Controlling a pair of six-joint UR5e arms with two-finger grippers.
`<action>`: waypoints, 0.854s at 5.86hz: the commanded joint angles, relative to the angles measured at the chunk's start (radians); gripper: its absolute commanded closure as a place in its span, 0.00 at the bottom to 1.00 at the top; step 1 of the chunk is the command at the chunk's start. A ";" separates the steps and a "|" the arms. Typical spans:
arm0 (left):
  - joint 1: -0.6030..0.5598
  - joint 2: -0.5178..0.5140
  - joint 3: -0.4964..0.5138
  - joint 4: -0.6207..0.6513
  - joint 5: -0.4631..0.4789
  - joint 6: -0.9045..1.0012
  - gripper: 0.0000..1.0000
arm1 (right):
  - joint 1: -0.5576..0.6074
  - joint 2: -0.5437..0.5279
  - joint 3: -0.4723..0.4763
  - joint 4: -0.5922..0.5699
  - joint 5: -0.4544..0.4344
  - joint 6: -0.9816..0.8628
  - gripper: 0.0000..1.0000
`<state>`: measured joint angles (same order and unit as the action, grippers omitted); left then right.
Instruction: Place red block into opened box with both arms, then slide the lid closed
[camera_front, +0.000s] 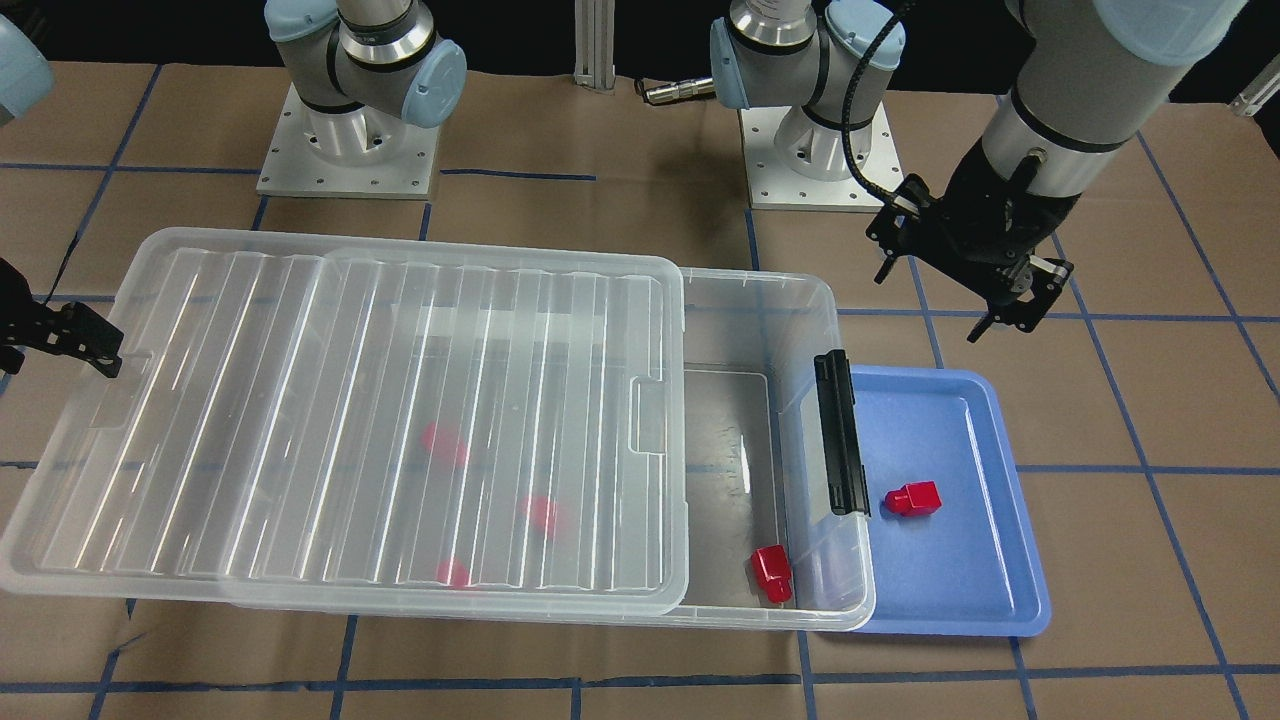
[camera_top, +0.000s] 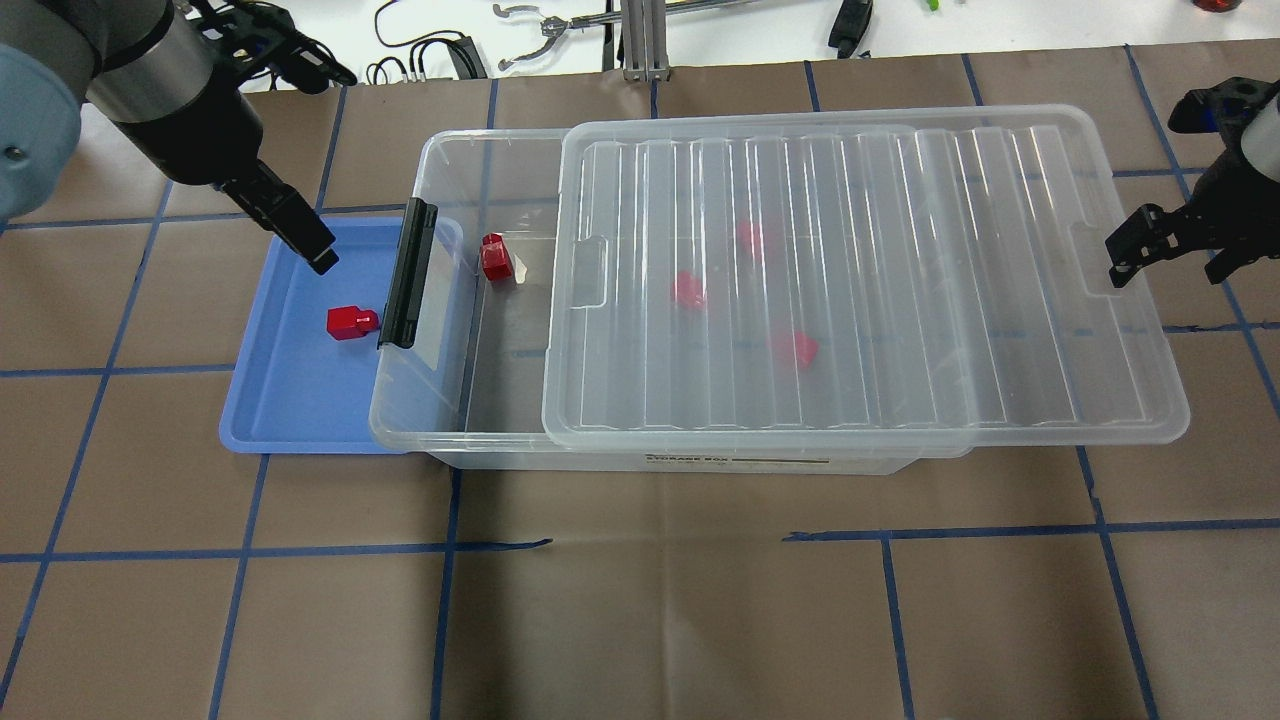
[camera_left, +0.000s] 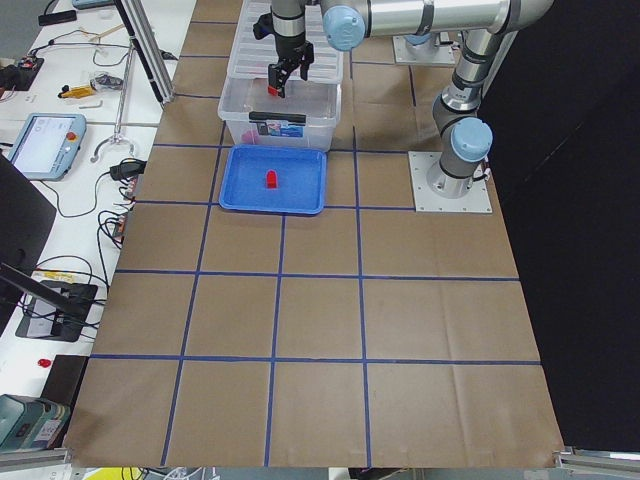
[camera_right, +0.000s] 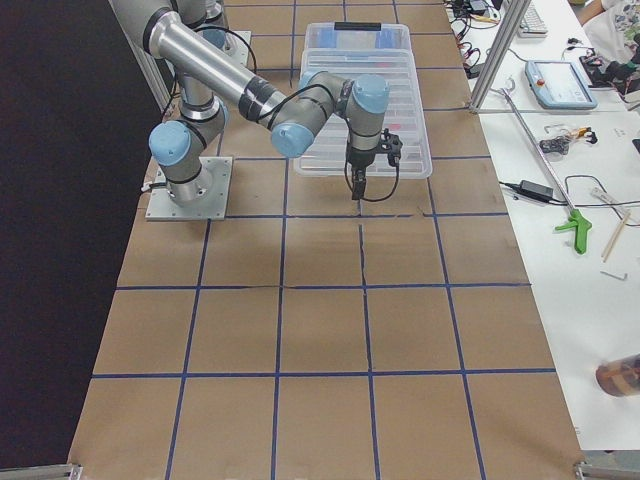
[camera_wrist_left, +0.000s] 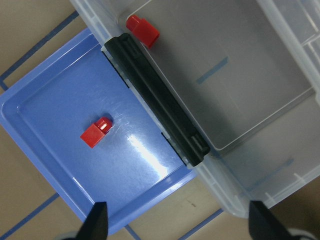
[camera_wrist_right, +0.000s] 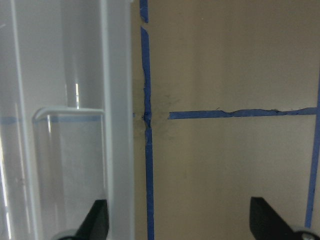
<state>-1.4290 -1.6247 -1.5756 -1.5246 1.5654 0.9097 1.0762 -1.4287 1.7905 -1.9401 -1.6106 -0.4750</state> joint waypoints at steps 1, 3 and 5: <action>0.042 -0.055 -0.006 0.033 0.002 0.240 0.01 | -0.057 -0.001 -0.005 -0.003 -0.002 -0.060 0.00; 0.056 -0.101 -0.061 0.169 0.002 0.463 0.01 | -0.082 0.001 -0.025 -0.003 -0.003 -0.099 0.00; 0.094 -0.180 -0.190 0.431 0.001 0.606 0.01 | -0.082 -0.018 -0.031 0.001 -0.008 -0.090 0.00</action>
<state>-1.3608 -1.7646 -1.7130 -1.2051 1.5673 1.4237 0.9940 -1.4343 1.7627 -1.9422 -1.6159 -0.5698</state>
